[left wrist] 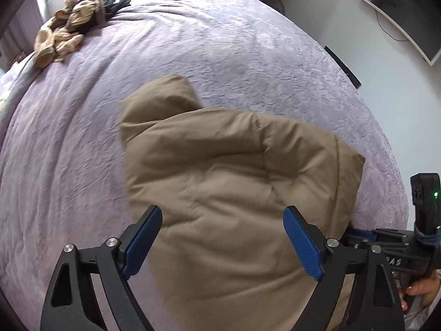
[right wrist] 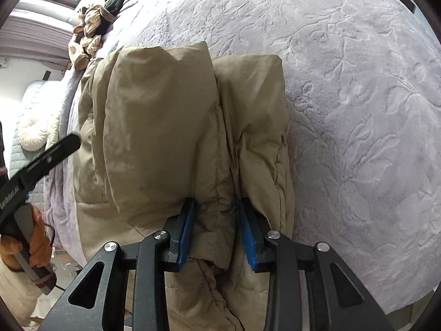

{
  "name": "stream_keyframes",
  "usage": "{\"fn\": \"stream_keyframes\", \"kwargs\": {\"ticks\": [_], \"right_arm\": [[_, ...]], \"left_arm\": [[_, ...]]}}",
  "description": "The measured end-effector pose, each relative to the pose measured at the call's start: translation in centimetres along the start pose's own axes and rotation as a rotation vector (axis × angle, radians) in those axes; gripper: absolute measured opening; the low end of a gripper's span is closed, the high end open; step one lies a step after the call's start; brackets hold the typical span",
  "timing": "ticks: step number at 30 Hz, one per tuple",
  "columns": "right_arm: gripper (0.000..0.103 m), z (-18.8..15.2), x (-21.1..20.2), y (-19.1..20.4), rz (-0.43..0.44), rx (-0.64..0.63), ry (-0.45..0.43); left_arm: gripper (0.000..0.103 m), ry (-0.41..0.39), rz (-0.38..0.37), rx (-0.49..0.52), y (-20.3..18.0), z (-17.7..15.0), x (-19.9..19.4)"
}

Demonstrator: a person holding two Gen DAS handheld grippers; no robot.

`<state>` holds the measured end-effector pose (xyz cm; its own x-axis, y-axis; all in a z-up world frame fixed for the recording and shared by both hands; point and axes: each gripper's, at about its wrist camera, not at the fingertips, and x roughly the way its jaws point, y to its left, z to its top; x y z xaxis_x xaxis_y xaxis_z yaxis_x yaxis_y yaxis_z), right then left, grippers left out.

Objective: Fold large clothes

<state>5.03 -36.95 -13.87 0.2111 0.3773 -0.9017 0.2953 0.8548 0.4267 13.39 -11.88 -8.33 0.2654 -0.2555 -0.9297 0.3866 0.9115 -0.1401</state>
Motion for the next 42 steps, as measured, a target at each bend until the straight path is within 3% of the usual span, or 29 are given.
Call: {"fn": "stream_keyframes", "kwargs": {"ticks": [9, 12, 17, 19, 22, 24, 29, 33, 38, 40, 42], "right_arm": [[0.059, -0.3, -2.0, 1.6, 0.0, -0.011, -0.028], [0.064, -0.6, -2.6, 1.7, -0.003, -0.012, -0.035], [0.074, -0.8, -3.2, 1.4, -0.017, -0.013, -0.048], [0.083, -0.7, -3.5, 0.8, -0.029, -0.002, -0.061], [0.085, -0.5, -3.8, -0.3, -0.028, 0.027, -0.081], [0.103, -0.3, -3.5, -1.0, -0.018, 0.042, -0.072], [0.103, -0.3, -2.7, -1.5, 0.017, 0.049, -0.058], [0.103, -0.3, -1.6, -2.3, 0.05, 0.092, -0.002], [0.103, -0.2, -1.4, -3.4, 0.096, 0.13, 0.004], [0.103, 0.1, -1.5, -3.6, 0.114, 0.13, 0.004], [0.103, 0.4, -1.4, -3.9, 0.162, 0.128, 0.007]], "left_arm": [[0.09, 0.041, 0.031, -0.08, 2.5, -2.4, -0.8], [0.103, 0.054, 0.035, -0.09, 2.7, -3.2, -0.6], [0.103, 0.071, 0.036, -0.091, 3.0, -4.0, -0.3], [0.103, 0.077, 0.033, -0.097, 3.1, -4.1, -0.1], [0.103, 0.086, 0.026, -0.11, 3.4, -4.3, 0.1], [0.103, 0.092, 0.022, -0.117, 3.6, -4.4, 0.3], [0.103, 0.099, 0.009, -0.126, 3.9, -4.6, 0.5], [0.103, 0.108, -0.073, -0.165, 5.3, -4.7, 0.5], [0.103, 0.123, -0.152, -0.248, 8.6, -5.2, 1.3], [0.103, 0.141, -0.224, -0.305, 10.2, -5.5, 2.0], [0.103, 0.172, -0.361, -0.363, 11.8, -6.0, 3.1]]}}
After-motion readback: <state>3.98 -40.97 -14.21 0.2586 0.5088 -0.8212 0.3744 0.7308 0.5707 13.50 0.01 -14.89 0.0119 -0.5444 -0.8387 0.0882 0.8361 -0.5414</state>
